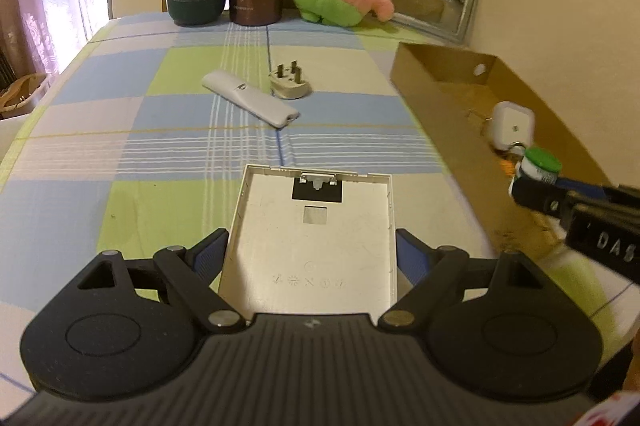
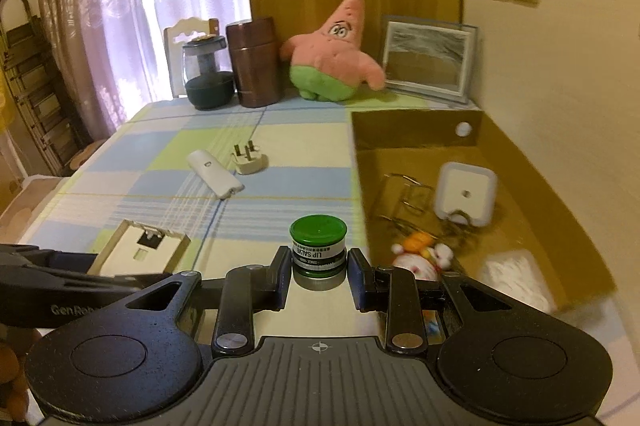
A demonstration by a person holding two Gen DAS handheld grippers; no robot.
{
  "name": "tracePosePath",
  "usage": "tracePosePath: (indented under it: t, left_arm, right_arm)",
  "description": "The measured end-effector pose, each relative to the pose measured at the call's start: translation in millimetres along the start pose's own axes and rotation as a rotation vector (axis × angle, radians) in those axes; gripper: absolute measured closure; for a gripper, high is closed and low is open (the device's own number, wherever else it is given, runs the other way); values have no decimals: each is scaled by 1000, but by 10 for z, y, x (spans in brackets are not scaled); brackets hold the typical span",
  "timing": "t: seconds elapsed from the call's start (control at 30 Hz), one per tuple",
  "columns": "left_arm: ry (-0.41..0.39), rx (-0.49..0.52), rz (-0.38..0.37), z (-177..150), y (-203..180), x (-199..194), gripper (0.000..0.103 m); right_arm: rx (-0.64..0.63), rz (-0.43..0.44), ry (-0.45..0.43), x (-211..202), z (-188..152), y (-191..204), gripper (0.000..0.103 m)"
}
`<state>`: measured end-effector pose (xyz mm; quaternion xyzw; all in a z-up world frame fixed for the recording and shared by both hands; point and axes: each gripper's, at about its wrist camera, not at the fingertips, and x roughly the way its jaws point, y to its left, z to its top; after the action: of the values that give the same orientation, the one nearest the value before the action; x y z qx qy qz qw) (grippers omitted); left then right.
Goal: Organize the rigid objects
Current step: 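Carry the switch plate and green-capped cylinder to the cardboard box with both tools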
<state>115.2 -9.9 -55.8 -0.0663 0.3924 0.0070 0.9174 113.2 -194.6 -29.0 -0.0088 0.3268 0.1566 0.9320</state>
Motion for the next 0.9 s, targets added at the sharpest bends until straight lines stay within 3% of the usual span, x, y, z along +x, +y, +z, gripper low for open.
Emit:
tracePosePath:
  t: [0.43,0.9]
  left_arm:
    - [-39,22,-52,-114,-581,-545,19]
    - [-52,67,-153,-64,-1252,-717,19]
  right_arm:
    - [74,-78,-25,-690,-117,-410,76]
    - [126,-163,-47,-1120,-70,-1004,76]
